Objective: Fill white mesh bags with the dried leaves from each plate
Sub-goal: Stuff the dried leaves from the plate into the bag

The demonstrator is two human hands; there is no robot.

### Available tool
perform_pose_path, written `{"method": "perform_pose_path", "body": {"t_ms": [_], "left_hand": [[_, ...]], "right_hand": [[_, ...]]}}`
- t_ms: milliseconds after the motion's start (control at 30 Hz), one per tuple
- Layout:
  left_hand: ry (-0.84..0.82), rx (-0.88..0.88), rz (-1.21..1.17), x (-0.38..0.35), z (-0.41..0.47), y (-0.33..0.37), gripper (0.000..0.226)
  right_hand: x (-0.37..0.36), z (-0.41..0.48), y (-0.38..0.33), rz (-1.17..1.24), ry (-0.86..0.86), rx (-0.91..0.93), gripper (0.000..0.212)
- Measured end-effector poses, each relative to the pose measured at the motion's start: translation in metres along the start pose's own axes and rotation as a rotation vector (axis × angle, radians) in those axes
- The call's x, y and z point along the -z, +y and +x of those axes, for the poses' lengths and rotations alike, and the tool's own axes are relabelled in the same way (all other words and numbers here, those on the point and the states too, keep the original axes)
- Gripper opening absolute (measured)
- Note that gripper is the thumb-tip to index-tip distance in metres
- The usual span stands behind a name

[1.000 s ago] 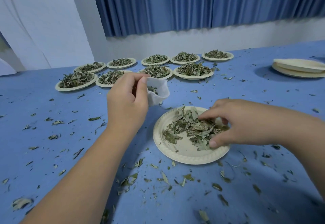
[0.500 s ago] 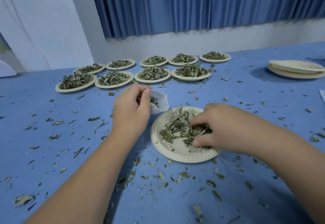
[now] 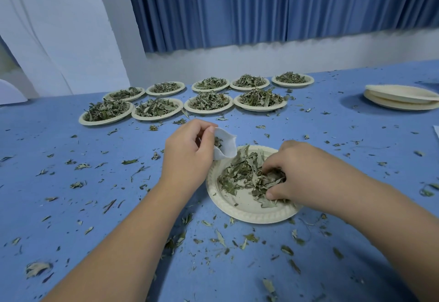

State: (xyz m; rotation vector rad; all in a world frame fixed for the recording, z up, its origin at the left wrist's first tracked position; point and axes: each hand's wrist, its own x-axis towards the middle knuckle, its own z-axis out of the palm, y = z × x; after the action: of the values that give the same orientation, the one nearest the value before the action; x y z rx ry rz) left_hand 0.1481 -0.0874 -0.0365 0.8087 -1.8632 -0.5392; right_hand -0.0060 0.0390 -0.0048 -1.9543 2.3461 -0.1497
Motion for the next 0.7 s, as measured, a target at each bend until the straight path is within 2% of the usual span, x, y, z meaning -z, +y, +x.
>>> {"method": "perform_pose_path", "body": {"t_ms": [433,700], "left_hand": [[-0.012,0.002,0.015,0.0016,0.0006,0.0009,0.032],[-0.020,0.006,0.014,0.0014,0.0005,0.0006,0.032]], "right_hand": [[-0.0023,0.0008,-0.0065,-0.019,0.007,0.040,0.028],[-0.0031,0.0034,-0.0059,0.000,0.064,0.049,0.028]]}}
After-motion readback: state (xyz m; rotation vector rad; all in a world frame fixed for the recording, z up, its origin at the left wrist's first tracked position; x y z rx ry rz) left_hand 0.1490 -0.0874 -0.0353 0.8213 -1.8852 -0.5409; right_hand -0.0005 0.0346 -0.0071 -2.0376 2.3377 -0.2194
